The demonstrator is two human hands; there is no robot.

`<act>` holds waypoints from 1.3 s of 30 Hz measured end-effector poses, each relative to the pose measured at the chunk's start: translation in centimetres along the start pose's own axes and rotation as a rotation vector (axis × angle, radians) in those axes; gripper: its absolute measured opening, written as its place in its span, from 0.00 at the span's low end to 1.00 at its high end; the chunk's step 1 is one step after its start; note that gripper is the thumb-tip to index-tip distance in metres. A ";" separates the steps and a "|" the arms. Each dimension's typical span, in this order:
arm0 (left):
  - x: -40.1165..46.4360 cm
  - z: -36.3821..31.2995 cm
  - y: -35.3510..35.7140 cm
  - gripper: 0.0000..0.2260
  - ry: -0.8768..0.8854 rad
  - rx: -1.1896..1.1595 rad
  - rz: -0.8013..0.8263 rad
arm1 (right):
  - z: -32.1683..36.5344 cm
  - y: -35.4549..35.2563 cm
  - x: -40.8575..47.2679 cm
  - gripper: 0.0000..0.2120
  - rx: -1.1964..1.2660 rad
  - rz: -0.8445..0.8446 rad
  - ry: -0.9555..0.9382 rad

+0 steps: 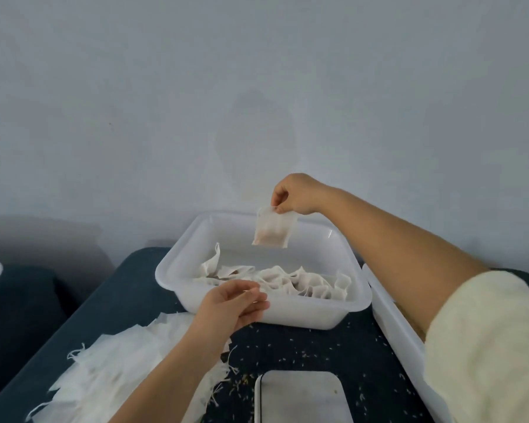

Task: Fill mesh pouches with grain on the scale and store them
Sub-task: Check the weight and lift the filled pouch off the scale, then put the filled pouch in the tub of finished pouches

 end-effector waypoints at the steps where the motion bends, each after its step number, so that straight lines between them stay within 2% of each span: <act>1: 0.3 0.1 -0.6 0.04 -0.001 -0.002 -0.017 | -0.5 0.9 1.1 0.07 -0.011 -0.019 0.022; 7: 1.1 0.7 -4.2 0.03 -0.026 0.013 -0.095 | -3.8 8.4 5.6 0.09 -0.035 -0.068 0.151; 11: 1.0 0.9 -6.1 0.03 -0.032 0.069 -0.114 | -5.0 12.7 6.0 0.09 -0.095 0.027 0.180; 18: -0.1 1.4 -7.0 0.04 -0.041 0.152 -0.106 | -4.6 15.1 5.1 0.12 -0.145 0.140 0.146; 22: -1.3 0.4 -7.6 0.04 0.018 0.229 -0.104 | -4.1 15.5 4.5 0.12 -0.106 0.188 0.145; 25: -3.0 -1.7 -8.2 0.05 0.190 0.567 -0.064 | -3.0 14.4 3.5 0.15 -0.073 0.191 0.124; 28: -5.4 -3.3 -8.5 0.06 0.394 1.010 -0.019 | -0.6 12.0 1.6 0.16 0.039 0.054 0.090; 31: -7.7 -2.7 -9.3 0.05 0.413 1.246 0.005 | 3.3 10.7 -1.6 0.14 0.208 -0.053 0.003; 34: -9.6 -1.2 -10.9 0.12 0.362 1.403 0.026 | 7.7 12.2 -6.4 0.10 0.309 0.057 -0.119; 37: -11.2 -0.3 -12.2 0.21 0.347 1.504 0.013 | 11.0 15.6 -10.8 0.10 0.212 0.228 -0.226; 39: -12.0 0.2 -12.8 0.24 0.342 1.533 0.008 | 12.0 18.0 -12.7 0.12 0.178 0.324 -0.221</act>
Point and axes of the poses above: each hand's wrist, its own x-axis towards the middle knuckle, its own y-axis out of the palm, z = x × y, the point moved 7 cm from there along x, towards the middle knuckle, and after that the axes turned 7 degrees about y, right-handed, at the moved point
